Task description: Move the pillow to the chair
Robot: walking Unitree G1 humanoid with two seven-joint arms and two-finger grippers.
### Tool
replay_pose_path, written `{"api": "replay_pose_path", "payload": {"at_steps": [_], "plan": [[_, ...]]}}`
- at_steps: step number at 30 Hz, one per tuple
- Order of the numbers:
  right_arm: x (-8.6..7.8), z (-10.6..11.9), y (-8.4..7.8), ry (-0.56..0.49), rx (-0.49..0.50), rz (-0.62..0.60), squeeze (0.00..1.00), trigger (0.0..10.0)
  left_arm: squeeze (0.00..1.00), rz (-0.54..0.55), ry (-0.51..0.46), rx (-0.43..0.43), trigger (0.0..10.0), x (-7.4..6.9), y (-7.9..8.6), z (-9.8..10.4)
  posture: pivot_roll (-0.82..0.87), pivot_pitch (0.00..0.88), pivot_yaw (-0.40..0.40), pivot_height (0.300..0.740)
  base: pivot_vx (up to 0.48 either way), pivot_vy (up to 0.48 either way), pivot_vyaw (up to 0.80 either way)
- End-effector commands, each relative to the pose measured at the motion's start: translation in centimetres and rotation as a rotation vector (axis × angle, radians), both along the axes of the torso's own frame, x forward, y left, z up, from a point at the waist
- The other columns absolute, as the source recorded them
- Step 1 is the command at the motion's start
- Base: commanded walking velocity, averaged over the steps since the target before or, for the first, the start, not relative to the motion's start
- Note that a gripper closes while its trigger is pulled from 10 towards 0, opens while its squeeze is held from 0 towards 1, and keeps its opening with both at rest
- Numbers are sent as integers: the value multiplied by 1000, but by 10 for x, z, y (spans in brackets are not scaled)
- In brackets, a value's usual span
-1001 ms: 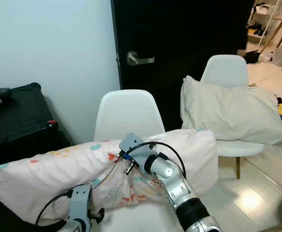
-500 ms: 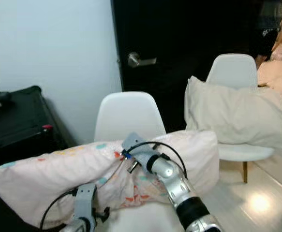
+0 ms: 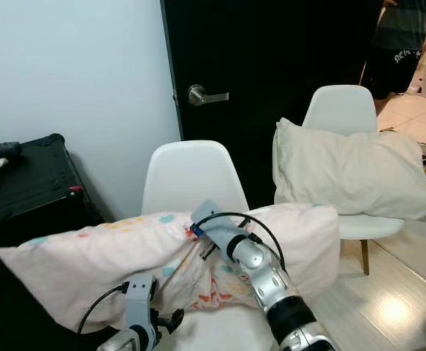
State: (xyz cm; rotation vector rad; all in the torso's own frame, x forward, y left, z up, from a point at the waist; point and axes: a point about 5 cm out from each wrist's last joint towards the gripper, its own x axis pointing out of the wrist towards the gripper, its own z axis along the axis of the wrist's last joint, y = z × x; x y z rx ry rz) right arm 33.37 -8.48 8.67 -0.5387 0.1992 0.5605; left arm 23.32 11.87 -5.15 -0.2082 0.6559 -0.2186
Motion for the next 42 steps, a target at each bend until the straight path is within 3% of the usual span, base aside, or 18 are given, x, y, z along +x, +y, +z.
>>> {"api": "replay_pose_path", "payload": {"at_steps": [1,6,11,26,42], "plan": [[9,16,-1,-60,32,-41,0,10000,0,-2,-2,-21,10000,0,-2,0,66,0,20,720,0,0,0],[13,9,-18,-23,-6,-148,0,10000,0,-50,-24,-39,10000,3,-8,4,69,0,18,695,0,0,0],[14,6,-23,-10,-21,-173,0,10000,0,-65,-28,-43,10000,3,-10,4,68,0,20,675,0,0,0],[8,-10,-18,68,-57,-177,0,10000,0,-73,-25,-40,10000,2,-9,4,72,0,23,605,0,0,0],[8,-7,-13,48,-19,-175,0,10000,0,-68,-33,-56,10000,4,-12,5,70,0,27,530,0,0,0]]}}
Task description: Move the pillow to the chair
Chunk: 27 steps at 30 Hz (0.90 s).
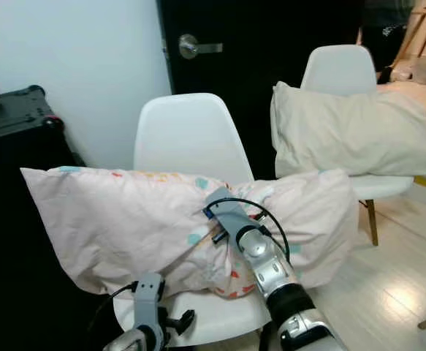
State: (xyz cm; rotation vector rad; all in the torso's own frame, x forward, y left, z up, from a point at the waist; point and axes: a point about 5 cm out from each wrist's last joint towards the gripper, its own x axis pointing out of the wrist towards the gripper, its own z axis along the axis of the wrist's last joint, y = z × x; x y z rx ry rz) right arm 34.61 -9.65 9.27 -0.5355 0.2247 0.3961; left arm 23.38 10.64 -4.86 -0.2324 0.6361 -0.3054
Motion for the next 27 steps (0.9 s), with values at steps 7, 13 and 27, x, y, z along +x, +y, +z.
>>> {"api": "replay_pose_path", "payload": {"at_steps": [7,13,27], "plan": [[-5,-3,11,15,71,40,0,10000,0,22,-57,-51,10000,15,-3,12,75,0,30,490,0,0,0],[0,10,20,-57,121,58,0,10000,0,-4,-110,-82,10000,24,-13,22,78,0,30,480,0,0,0],[9,42,20,-145,354,70,1000,10000,0,8,-157,-107,10000,32,-19,30,81,0,32,480,0,0,0]]}}
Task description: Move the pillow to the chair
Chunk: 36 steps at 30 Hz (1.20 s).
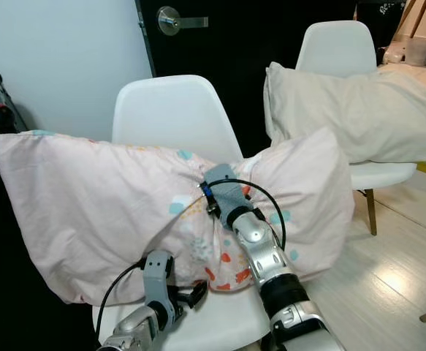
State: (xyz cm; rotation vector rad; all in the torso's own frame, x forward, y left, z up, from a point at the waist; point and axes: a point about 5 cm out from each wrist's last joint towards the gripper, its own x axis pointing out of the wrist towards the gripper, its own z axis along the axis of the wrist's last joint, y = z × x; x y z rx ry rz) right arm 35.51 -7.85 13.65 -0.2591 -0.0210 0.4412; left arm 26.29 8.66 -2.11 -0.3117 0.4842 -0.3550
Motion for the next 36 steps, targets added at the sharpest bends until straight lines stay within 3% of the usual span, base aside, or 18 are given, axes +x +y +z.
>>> {"api": "replay_pose_path", "payload": {"at_steps": [1,5,11,15,16,17,18,19,22,25,27,29,31,35,36], "plan": [[2,3,-1,11,56,5,1000,10000,0,12,-18,5,10000,3,1,3,79,0,34,480,0,0,0],[6,12,-7,-13,95,-12,1000,10000,0,18,-17,17,10000,3,3,2,79,0,34,480,0,0,0],[16,44,-36,-92,263,-69,1000,10000,0,64,-5,26,10000,3,10,0,76,0,35,480,0,0,0],[17,54,-42,-120,327,-82,1000,10000,0,70,-3,28,10000,2,11,0,75,0,35,480,0,0,0],[18,60,-46,-130,381,-93,1000,10000,0,80,-4,33,10000,3,13,0,73,0,35,480,0,0,0],[17,65,-48,-143,433,-80,769,10000,0,103,-7,30,10000,5,15,1,73,0,35,480,0,0,0],[16,69,-48,-152,466,-69,769,10000,0,119,-9,27,10000,6,16,2,70,0,35,480,0,0,0],[15,69,-49,-149,465,-67,0,10000,0,145,-20,14,10000,10,18,6,69,0,35,480,0,0,0],[14,60,-48,-119,405,-68,0,10000,0,172,-70,-22,10000,22,16,18,69,0,35,480,0,0,0],[11,38,-46,-66,250,-74,0,10000,0,165,-168,-73,10000,37,7,38,62,0,36,480,0,0,0],[8,28,-43,-29,221,-60,0,10000,0,155,-219,-97,10000,42,2,47,60,0,38,480,0,0,0],[7,24,-43,-12,214,-56,0,10000,0,151,-238,-107,10000,43,0,50,60,0,38,480,0,0,0],[1,0,-37,89,126,-55,0,10000,0,127,-278,-116,10000,40,-5,53,58,0,38,480,0,0,0],[-4,-12,-31,143,124,-24,0,10000,0,114,-289,-110,10000,35,-8,50,62,0,38,480,0,0,0],[-10,-13,-24,154,191,43,0,10000,0,119,-283,-102,10000,27,-5,44,67,0,37,480,0,0,0]]}}
